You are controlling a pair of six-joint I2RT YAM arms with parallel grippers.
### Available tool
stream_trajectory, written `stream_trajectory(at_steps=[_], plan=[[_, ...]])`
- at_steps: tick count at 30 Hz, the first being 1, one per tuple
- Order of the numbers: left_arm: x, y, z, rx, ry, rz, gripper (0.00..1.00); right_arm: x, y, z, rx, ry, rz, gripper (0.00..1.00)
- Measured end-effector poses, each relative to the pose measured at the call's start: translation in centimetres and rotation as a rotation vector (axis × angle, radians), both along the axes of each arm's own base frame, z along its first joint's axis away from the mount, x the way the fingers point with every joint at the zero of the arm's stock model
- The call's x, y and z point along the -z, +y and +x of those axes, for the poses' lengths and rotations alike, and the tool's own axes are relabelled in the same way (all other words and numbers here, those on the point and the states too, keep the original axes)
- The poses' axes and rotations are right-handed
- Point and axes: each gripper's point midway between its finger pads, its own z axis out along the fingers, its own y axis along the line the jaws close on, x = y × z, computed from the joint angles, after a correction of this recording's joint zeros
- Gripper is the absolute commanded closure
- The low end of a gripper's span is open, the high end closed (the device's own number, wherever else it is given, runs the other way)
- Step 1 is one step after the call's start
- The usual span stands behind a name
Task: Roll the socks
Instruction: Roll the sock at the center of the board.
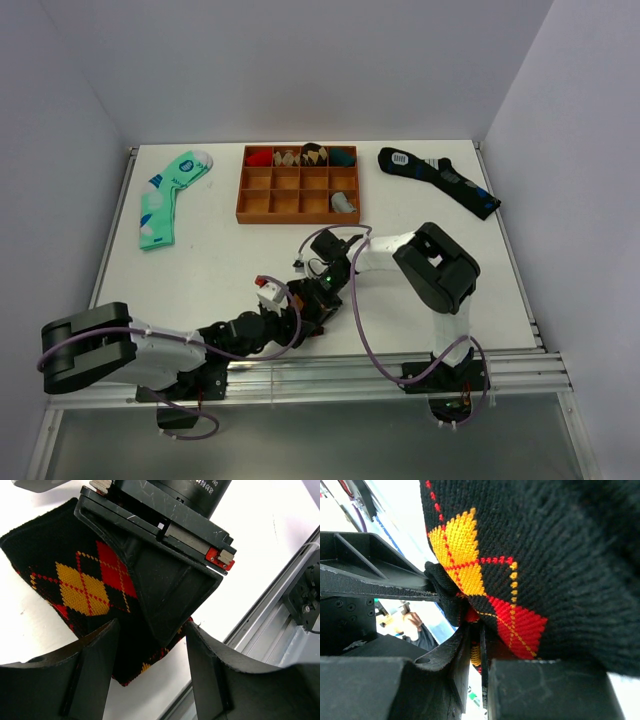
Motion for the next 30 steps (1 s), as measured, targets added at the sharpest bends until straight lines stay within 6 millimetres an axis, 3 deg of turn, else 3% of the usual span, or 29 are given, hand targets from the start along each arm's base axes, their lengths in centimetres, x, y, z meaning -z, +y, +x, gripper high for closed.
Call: stream_trajectory(at_steps=[17, 30], plan=[[0.0, -0.6, 0.3, 0.003, -0.005, -0.026, 0.42, -0.1, -0.9, 0.4, 0.057, 0.041, 0.004, 0.98], [0.4, -0.5, 0.6, -0.034, 0.018, -0.013, 0.52, -0.2, -1.2, 0.5, 0.099, -0.011, 0.038, 0.84]])
